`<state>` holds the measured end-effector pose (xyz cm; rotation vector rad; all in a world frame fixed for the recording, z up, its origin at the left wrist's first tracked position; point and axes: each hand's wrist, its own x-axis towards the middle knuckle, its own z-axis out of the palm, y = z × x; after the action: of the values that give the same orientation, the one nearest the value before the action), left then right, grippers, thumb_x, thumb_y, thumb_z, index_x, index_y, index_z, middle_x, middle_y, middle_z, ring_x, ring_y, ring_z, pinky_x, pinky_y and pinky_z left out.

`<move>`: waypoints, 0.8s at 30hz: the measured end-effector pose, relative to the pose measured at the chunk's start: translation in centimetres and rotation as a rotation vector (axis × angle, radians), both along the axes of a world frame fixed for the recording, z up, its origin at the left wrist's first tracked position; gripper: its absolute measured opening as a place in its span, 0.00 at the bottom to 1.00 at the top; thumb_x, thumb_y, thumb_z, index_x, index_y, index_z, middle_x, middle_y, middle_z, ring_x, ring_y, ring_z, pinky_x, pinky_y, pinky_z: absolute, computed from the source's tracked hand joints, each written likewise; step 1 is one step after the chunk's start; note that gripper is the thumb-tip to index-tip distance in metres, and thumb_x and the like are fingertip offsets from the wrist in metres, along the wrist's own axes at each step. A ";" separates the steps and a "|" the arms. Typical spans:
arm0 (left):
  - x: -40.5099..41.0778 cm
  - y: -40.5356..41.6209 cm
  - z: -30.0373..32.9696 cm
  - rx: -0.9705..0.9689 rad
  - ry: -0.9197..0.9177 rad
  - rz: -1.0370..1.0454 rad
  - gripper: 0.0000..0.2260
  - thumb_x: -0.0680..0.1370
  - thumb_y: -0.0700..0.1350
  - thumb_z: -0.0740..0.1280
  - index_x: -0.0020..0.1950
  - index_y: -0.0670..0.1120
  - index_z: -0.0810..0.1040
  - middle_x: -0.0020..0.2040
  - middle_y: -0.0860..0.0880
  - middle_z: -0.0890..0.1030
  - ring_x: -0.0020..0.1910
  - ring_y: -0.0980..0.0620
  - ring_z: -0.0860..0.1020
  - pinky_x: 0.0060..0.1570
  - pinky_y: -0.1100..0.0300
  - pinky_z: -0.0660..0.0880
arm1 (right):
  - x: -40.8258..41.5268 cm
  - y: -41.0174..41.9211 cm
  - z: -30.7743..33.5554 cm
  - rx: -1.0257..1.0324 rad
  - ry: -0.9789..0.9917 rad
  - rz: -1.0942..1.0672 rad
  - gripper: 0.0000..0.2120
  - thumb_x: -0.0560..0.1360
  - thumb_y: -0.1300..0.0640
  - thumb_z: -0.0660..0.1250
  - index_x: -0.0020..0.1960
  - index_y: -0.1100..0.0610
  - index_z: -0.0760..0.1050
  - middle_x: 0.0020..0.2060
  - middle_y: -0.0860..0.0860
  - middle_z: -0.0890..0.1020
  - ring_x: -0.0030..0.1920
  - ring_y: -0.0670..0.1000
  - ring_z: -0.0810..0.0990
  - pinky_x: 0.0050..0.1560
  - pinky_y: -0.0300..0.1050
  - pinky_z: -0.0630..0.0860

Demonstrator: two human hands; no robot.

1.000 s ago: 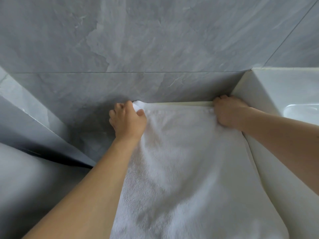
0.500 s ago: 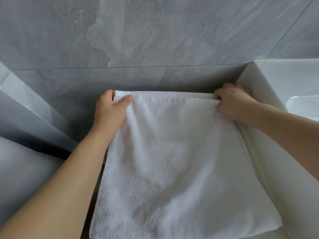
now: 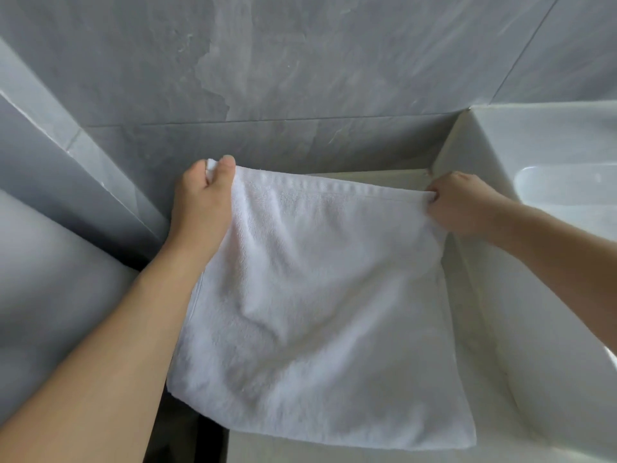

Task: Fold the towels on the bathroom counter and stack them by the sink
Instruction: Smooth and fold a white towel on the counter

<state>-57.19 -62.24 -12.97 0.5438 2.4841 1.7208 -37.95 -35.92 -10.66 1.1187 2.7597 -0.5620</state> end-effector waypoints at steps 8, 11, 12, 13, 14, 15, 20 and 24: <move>1.8 -3.5 1.7 -0.209 -0.005 0.041 0.16 0.80 0.52 0.65 0.67 0.53 0.73 0.55 0.58 0.74 0.48 0.66 0.75 0.43 0.67 0.69 | 2.7 -4.0 1.9 -0.933 0.365 -0.477 0.12 0.66 0.68 0.53 0.40 0.63 0.75 0.36 0.57 0.80 0.34 0.57 0.81 0.35 0.45 0.80; 2.4 -3.9 2.9 -0.350 -0.043 0.005 0.09 0.79 0.52 0.65 0.55 0.50 0.75 0.48 0.53 0.77 0.45 0.52 0.77 0.39 0.58 0.69 | 4.4 -3.6 3.1 -1.225 0.527 -0.498 0.17 0.62 0.68 0.53 0.44 0.65 0.76 0.36 0.57 0.82 0.33 0.57 0.83 0.33 0.44 0.80; 2.5 -3.9 3.5 -0.406 0.011 -0.009 0.08 0.79 0.52 0.65 0.53 0.49 0.73 0.47 0.52 0.76 0.42 0.55 0.75 0.37 0.59 0.67 | 4.6 -3.6 3.6 -1.231 0.546 -0.488 0.17 0.61 0.68 0.53 0.45 0.65 0.76 0.37 0.58 0.82 0.34 0.57 0.83 0.33 0.45 0.81; 2.7 -3.8 4.3 -0.433 0.100 -0.009 0.08 0.80 0.52 0.65 0.52 0.49 0.71 0.44 0.53 0.74 0.38 0.60 0.72 0.35 0.61 0.66 | 4.5 -3.4 3.9 -1.206 0.589 -0.495 0.17 0.63 0.69 0.54 0.46 0.64 0.76 0.37 0.58 0.82 0.35 0.57 0.83 0.34 0.45 0.81; 3.0 -3.7 5.3 -0.403 0.208 0.001 0.08 0.80 0.52 0.65 0.50 0.50 0.69 0.41 0.55 0.73 0.36 0.63 0.71 0.33 0.66 0.65 | 4.1 -3.3 4.5 -1.163 0.674 -0.517 0.14 0.66 0.71 0.54 0.46 0.62 0.75 0.37 0.58 0.81 0.34 0.56 0.82 0.36 0.45 0.80; 3.3 -3.4 6.5 -0.317 0.314 0.020 0.07 0.80 0.52 0.64 0.50 0.51 0.67 0.39 0.57 0.71 0.34 0.65 0.71 0.32 0.70 0.64 | 3.4 -2.9 5.2 -1.085 0.806 -0.544 0.13 0.69 0.73 0.55 0.44 0.61 0.73 0.36 0.58 0.78 0.34 0.56 0.80 0.38 0.45 0.79; 3.7 -1.3 10.4 0.032 0.256 0.011 0.10 0.80 0.46 0.64 0.43 0.55 0.64 0.39 0.57 0.69 0.35 0.62 0.68 0.40 0.65 0.68 | 1.0 -2.4 8.0 -0.667 0.904 -0.389 0.11 0.71 0.70 0.60 0.38 0.54 0.70 0.34 0.55 0.71 0.33 0.53 0.71 0.32 0.43 0.65; 4.3 -3.0 11.5 0.079 -0.190 -0.274 0.09 0.80 0.46 0.67 0.42 0.53 0.71 0.39 0.52 0.76 0.37 0.54 0.75 0.36 0.60 0.73 | 3.7 -2.7 9.9 -0.943 0.123 -0.074 0.10 0.73 0.64 0.61 0.43 0.62 0.82 0.40 0.58 0.85 0.39 0.57 0.84 0.37 0.49 0.79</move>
<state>-52.89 -65.27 -1.51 0.6584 2.1109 1.6818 -34.21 -38.61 -0.75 0.9267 2.0439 -1.7211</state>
